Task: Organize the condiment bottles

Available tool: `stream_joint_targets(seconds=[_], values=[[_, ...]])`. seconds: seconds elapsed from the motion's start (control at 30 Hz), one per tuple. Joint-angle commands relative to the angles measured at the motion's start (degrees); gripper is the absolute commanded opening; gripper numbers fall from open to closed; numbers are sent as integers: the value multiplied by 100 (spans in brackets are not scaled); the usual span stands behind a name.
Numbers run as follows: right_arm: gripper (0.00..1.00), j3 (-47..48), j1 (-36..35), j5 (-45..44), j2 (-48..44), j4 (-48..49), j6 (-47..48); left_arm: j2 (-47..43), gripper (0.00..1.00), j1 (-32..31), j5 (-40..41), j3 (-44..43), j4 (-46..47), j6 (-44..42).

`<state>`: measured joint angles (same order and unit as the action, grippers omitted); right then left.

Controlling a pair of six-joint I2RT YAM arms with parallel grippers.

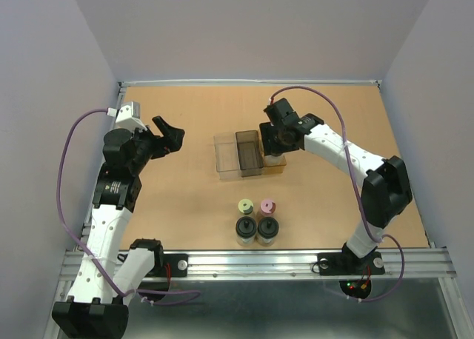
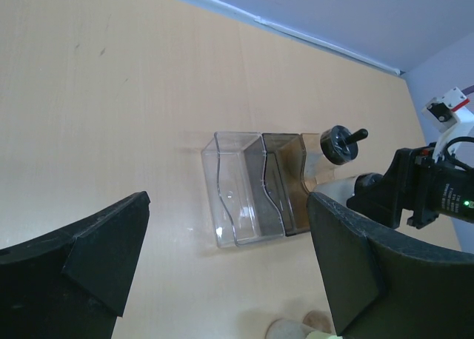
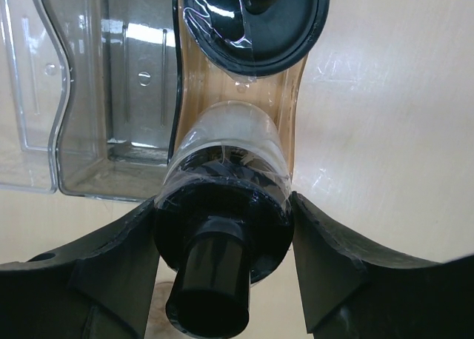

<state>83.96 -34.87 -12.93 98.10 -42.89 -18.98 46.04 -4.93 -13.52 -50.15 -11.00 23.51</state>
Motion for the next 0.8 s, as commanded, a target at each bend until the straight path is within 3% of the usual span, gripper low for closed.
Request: stream_joint_targets(seconds=[0.0,0.27,0.3,0.33,0.4,0.43,0.5,0.53,0.77], values=[[0,-170,33,27,41,580,79,-69,99,-26,-63,14,178,5],[1,-372,33,27,60,580,0,-7,99,-26,-72,5,248,5],[9,-424,33,53,42,580,-18,19,99,-34,-72,-3,265,-4],[9,-442,33,62,33,580,-18,28,99,-34,-72,-3,274,-4],[31,-486,33,97,16,580,-18,45,99,-26,-90,-12,292,-4],[52,-495,33,98,7,580,-18,80,99,-34,-107,-12,301,-4],[62,-486,33,115,-37,580,0,98,99,-34,-116,-4,318,5],[73,-451,33,106,-54,580,9,107,99,-26,-116,5,327,5],[100,5,33,36,-256,327,70,133,99,-26,-151,-21,310,-48]])
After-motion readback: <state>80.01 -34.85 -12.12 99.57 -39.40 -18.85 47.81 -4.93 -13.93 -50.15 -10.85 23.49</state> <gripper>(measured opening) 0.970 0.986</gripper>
